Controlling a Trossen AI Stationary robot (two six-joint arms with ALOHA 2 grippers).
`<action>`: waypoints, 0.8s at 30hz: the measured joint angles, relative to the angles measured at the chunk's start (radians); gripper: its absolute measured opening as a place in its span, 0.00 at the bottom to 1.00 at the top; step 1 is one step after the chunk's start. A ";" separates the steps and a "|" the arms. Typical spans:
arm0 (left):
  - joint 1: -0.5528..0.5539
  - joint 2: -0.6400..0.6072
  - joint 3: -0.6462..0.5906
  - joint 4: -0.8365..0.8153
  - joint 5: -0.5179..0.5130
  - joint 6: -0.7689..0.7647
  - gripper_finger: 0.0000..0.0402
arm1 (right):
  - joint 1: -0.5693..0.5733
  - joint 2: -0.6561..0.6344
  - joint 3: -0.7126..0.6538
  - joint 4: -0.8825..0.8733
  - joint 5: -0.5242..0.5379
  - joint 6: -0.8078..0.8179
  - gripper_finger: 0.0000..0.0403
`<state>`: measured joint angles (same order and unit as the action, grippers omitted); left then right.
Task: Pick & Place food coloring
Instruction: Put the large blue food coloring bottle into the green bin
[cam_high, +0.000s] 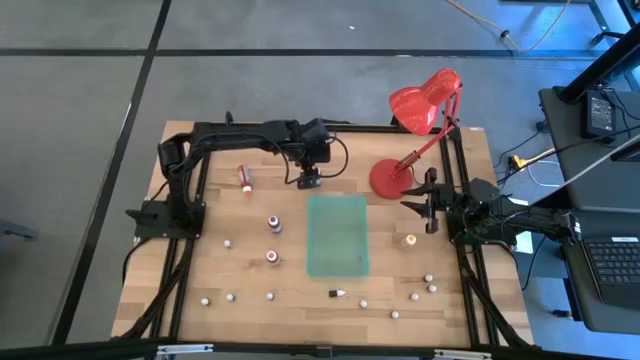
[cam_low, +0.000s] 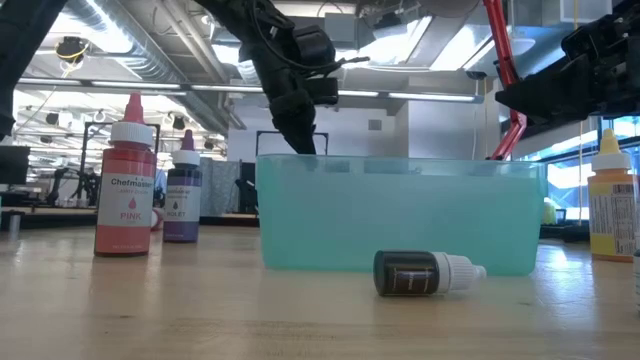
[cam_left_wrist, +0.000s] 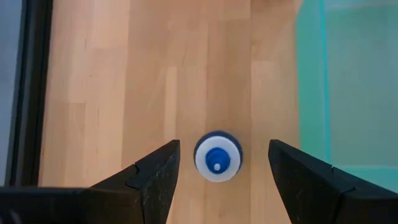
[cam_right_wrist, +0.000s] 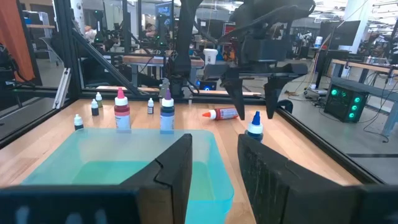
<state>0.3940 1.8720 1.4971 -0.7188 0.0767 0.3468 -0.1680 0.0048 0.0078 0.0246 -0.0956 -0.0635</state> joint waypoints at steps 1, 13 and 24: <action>-0.003 0.007 0.000 0.004 -0.016 0.000 0.60 | 0.000 0.000 0.000 0.000 0.000 0.000 0.33; -0.005 0.043 -0.001 -0.001 -0.055 -0.003 0.60 | 0.000 0.000 0.000 0.000 0.000 0.000 0.33; -0.005 0.046 -0.001 -0.003 -0.058 -0.002 0.50 | 0.000 0.000 0.000 -0.006 0.035 -0.001 0.33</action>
<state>0.3885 1.9175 1.4963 -0.7219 0.0185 0.3450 -0.1679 0.0045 0.0081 0.0186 -0.0604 -0.0643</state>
